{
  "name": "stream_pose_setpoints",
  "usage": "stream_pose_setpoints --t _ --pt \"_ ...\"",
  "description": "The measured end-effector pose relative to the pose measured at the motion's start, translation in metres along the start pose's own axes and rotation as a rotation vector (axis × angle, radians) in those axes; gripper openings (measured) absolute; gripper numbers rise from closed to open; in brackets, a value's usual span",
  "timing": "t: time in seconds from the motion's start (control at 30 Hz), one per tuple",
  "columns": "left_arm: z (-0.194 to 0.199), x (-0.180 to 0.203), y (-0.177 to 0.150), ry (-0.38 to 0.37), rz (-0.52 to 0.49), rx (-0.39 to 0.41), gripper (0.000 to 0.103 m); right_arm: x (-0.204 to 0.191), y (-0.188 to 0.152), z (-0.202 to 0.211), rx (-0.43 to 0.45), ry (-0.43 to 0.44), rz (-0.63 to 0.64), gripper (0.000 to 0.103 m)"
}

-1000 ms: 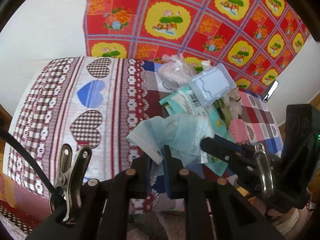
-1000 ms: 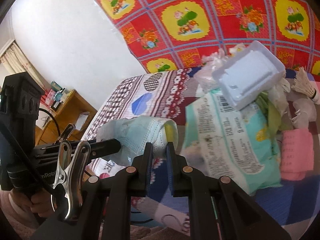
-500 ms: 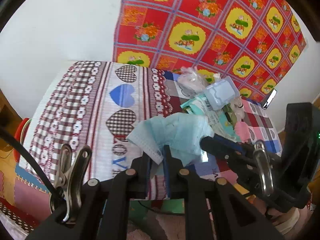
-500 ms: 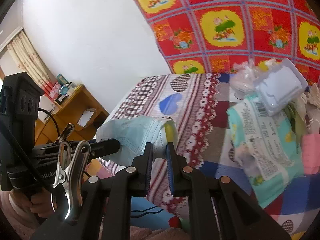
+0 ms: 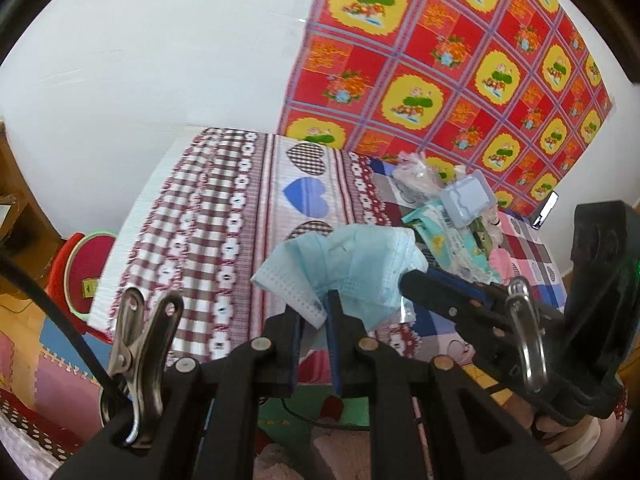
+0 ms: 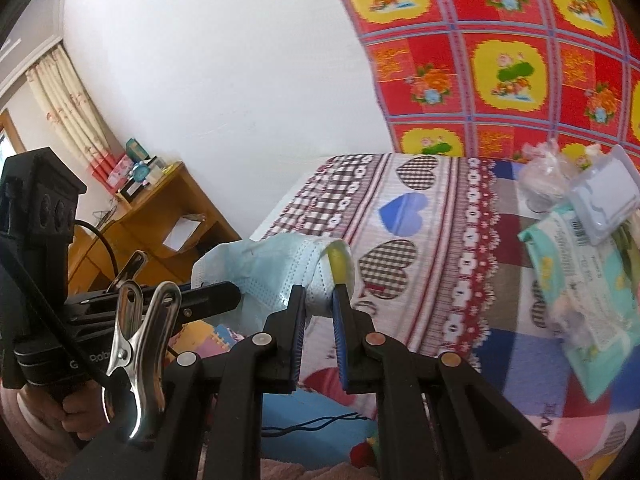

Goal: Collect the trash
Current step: 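Carry the blue face mask in the left gripper over the red bucket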

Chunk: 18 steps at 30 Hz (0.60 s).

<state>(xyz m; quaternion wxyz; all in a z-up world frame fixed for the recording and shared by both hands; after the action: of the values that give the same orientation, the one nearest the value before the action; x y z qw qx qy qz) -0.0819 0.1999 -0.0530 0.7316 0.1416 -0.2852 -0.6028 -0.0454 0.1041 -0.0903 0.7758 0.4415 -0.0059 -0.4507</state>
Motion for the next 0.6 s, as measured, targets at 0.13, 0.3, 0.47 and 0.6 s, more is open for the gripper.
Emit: stream_pose_setpoints --t 0.13,0.3,0.47,0.6 --pt "0.006 -0.021 -0.002 0.017 0.033 0.005 0.012 -0.018 0.0 -0.011 -0.006 0.014 0.012 0.014" --pt "0.01 -0.043 -0.002 0.033 0.069 0.012 0.012 -0.036 0.005 -0.028 -0.031 0.031 0.046 0.014" --pt "0.008 -0.069 0.001 0.065 0.128 0.015 0.012 -0.05 0.012 -0.046 -0.058 0.055 0.081 0.014" --pt "0.011 -0.095 0.006 0.109 0.178 0.022 0.012 -0.068 0.021 -0.068 -0.082 0.1 0.132 0.014"
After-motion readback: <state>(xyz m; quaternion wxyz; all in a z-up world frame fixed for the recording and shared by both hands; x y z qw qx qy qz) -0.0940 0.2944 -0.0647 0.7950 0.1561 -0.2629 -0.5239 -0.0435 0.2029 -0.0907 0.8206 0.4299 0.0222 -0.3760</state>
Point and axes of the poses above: each gripper's, at about its wrist camera, not at the fingertips, and z roughly against the way its jaws point, x to its right, y to its top, the point moved 9 cm from there along -z, roughly the way its jaws point, and after that the axes turned 2 degrees about -z, right-handed, at the moved point
